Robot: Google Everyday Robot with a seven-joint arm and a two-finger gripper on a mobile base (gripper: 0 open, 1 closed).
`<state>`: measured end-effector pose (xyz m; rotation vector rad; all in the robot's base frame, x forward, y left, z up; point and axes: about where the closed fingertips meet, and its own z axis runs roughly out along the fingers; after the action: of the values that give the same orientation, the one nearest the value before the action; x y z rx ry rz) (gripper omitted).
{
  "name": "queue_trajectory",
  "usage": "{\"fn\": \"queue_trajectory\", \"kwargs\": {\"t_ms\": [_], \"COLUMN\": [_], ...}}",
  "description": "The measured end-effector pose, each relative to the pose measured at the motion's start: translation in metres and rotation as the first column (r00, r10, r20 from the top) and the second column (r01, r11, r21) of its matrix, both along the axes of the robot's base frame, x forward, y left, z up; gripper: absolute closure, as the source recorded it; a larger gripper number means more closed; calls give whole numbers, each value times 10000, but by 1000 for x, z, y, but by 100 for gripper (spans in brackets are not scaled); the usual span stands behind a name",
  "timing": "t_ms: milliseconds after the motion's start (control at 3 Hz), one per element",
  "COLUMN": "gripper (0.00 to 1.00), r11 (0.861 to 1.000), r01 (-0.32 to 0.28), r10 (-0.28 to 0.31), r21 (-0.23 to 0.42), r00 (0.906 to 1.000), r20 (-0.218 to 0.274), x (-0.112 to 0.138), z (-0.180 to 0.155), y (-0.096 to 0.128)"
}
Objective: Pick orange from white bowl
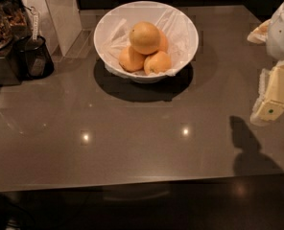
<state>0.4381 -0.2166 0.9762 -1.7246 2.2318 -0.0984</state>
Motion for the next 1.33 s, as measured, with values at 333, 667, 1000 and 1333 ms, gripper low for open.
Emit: {"fn": "queue_trajectory", "kwargs": {"t_ms": [333,667,1000,1333], "gripper": [0,0,0,0], "r11": [10000,9998,9961,9855], "r01": [-1,-164,-875,-1699], "r10": [1,163,873,1692], "r21": [1,105,71,10], "r00": [10000,9998,9960,9819], "r20": [1,110,177,853], "x": [0,4,27,65], "z": [0,3,11,38], "y": [0,4,22,54]}}
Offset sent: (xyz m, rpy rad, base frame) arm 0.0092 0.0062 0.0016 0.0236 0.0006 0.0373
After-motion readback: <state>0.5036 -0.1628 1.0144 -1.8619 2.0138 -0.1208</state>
